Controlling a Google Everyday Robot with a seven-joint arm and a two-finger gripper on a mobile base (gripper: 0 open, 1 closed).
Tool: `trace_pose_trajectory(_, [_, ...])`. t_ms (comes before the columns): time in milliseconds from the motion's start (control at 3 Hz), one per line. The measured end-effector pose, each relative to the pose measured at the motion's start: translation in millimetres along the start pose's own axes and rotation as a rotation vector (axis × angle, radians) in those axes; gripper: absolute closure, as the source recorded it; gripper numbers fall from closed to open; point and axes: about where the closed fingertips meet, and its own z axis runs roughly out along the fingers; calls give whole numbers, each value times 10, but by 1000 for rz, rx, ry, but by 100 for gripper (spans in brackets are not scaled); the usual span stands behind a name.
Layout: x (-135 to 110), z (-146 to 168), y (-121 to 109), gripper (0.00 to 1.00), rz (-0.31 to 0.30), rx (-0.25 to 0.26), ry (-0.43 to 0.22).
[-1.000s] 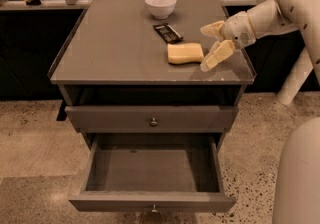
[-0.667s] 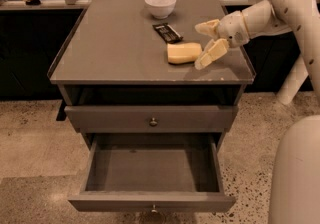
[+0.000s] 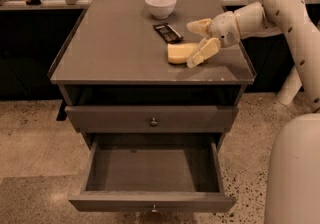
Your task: Place sponge into middle drawer
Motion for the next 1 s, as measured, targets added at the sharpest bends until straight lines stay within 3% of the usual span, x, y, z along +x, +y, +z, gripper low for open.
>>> trace_pose_trajectory(667, [-65, 87, -48, 0, -170, 31, 219])
trace_pose_trajectory(1000, [-64, 89, -48, 0, -170, 31, 219])
